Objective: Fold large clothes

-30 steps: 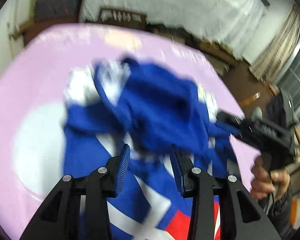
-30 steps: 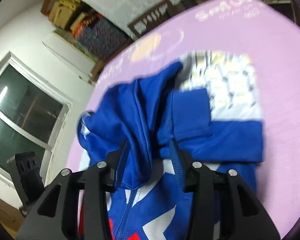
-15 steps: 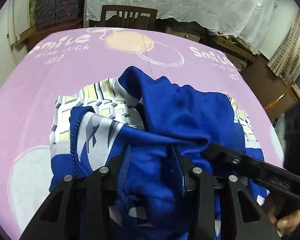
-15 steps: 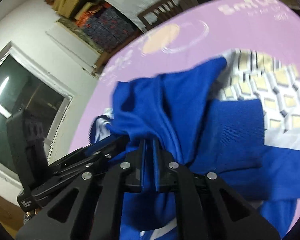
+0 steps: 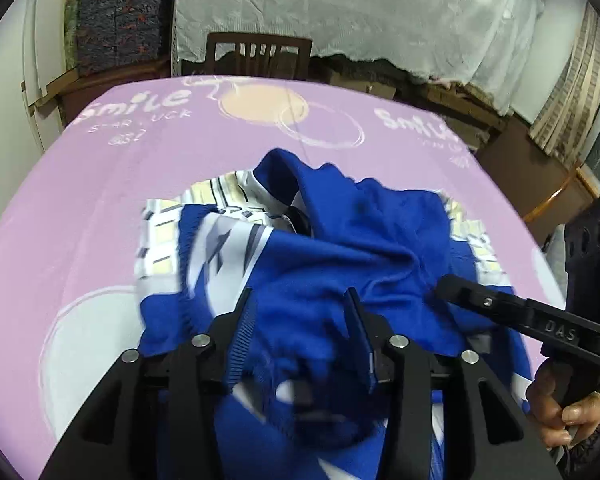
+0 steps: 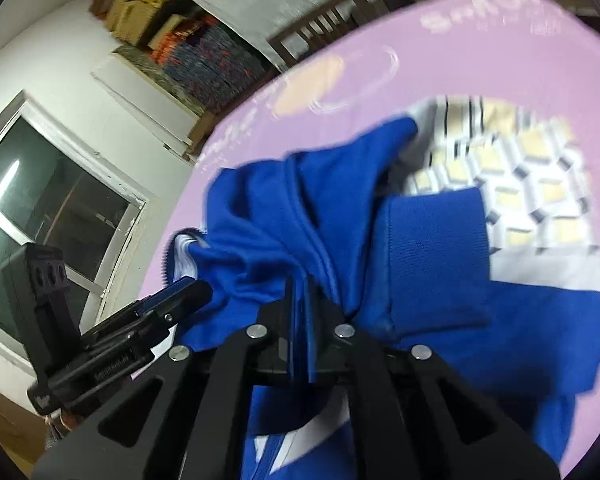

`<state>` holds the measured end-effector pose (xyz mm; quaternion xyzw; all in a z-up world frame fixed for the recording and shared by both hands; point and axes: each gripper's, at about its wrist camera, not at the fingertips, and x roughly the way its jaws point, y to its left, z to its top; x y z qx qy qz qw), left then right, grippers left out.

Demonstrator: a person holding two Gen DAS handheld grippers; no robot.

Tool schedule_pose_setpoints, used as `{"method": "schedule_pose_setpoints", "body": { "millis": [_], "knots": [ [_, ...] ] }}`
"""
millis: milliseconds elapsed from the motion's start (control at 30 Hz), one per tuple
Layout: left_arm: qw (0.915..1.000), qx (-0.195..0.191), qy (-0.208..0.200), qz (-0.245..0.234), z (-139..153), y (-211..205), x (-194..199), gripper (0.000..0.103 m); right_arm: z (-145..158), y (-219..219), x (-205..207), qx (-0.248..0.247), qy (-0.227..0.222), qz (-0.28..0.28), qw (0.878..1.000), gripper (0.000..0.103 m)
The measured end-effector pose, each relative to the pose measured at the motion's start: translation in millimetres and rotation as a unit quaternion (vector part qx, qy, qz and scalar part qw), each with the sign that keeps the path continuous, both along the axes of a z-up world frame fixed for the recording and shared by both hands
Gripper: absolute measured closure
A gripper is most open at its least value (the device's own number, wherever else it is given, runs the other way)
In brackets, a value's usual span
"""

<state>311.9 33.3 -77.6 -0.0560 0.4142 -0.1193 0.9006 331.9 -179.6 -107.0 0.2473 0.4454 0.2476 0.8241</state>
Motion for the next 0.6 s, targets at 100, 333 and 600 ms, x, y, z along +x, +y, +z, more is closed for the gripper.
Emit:
{"method": "schedule_pose_setpoints", "body": {
  "millis": [100,333,600],
  "knots": [
    [1.0000,0.003,-0.008,-0.004,4.5,2.6,-21.1,0.053,17.6,3.0,-20.3,0.018,-0.025,0.022,0.999,0.097],
    [0.9996,-0.018,0.014,0.018,-6.5,25.7,-31.1,0.046,17.1,3.4,-65.2,0.053,-0.012,0.077,0.995,0.083],
    [0.9994,-0.008,0.025,0.022,-14.5,22.5,-26.7,0.044,-6.2,32.6,-66.5,-0.019,0.027,0.088,0.996,0.076]
  ]
}}
